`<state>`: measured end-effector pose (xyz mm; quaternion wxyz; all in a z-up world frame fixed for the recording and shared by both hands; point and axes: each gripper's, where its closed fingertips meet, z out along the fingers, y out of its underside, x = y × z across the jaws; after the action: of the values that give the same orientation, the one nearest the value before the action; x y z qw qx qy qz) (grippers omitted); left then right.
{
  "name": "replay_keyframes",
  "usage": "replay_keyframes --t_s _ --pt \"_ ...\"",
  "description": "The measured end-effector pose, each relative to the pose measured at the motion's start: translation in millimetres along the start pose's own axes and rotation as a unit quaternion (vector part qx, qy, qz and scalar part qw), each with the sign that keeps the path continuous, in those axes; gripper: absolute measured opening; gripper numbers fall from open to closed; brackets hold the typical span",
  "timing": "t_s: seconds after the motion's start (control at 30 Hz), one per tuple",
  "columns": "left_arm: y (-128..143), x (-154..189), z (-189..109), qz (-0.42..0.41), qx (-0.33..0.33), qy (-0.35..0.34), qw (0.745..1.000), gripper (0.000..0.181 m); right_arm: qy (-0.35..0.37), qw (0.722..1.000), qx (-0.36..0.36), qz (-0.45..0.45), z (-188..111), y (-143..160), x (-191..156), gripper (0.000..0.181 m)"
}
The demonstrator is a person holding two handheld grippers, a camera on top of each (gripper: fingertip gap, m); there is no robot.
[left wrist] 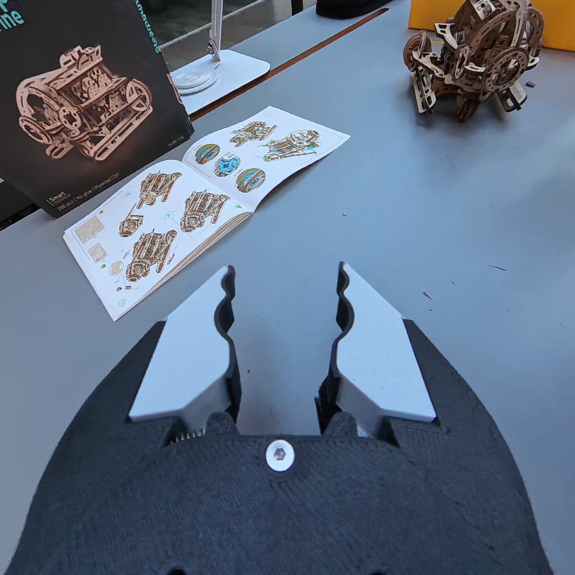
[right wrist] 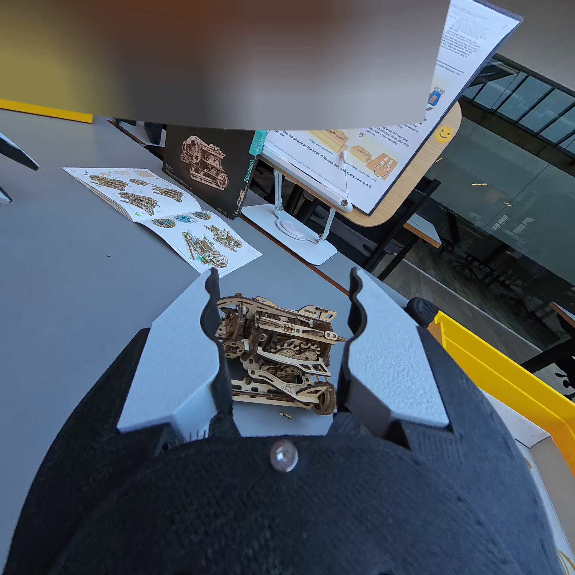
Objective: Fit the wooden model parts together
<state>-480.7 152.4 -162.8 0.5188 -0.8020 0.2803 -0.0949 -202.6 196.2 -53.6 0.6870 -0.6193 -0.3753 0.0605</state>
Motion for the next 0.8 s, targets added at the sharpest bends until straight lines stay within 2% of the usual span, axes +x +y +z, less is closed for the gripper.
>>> replay_keyframes --t_s 0.07,0.13,0.17,0.23,0.3,0.4,0.5,0.63,0.73,0.8 --pt "-9.1 3.6 6.8 -0.005 0.014 0.020 1.000 0.055 -0.002 1.000 0.007 0.001 -0.7 -2.5 -0.9 0.081" --pt "-30.4 24.2 14.4 -0.021 0.026 0.100 0.994 0.053 -0.008 1.000 0.007 0.008 0.3 -0.9 -3.0 0.080" --pt "-39.4 31.7 19.9 0.000 0.015 0.133 0.991 0.056 -0.012 1.000 0.003 0.012 0.9 -0.1 -4.8 0.080" --pt "-51.4 25.5 43.9 0.120 -0.022 0.140 0.983 0.066 -0.022 1.000 0.011 0.011 -0.4 -5.8 -10.4 0.080" --pt "-64.9 15.4 77.1 0.246 -0.032 0.144 0.958 0.065 -0.031 0.999 0.023 0.005 -2.8 -13.0 -16.5 0.080" --pt "-63.6 4.9 127.8 0.309 -0.096 0.187 0.928 0.072 -0.036 0.999 0.025 -0.003 -4.2 -15.8 -20.6 0.080" --pt "-56.3 11.0 152.7 0.258 -0.151 0.256 0.919 0.073 -0.051 0.998 0.027 0.009 -4.4 -17.1 -26.5 0.080" --pt "-41.9 10.3 165.5 0.163 -0.213 0.306 0.914 0.077 -0.076 0.997 0.019 0.007 -2.9 -16.9 -38.9 0.080" --pt "-43.7 11.0 163.1 0.119 -0.210 0.322 0.916 0.074 -0.089 0.996 0.021 -0.007 -3.5 -20.2 -48.6 0.080" --pt "-40.8 12.3 159.5 0.126 -0.202 0.316 0.918 0.080 -0.097 0.995 0.021 -0.011 -3.8 -21.6 -53.7 0.080"
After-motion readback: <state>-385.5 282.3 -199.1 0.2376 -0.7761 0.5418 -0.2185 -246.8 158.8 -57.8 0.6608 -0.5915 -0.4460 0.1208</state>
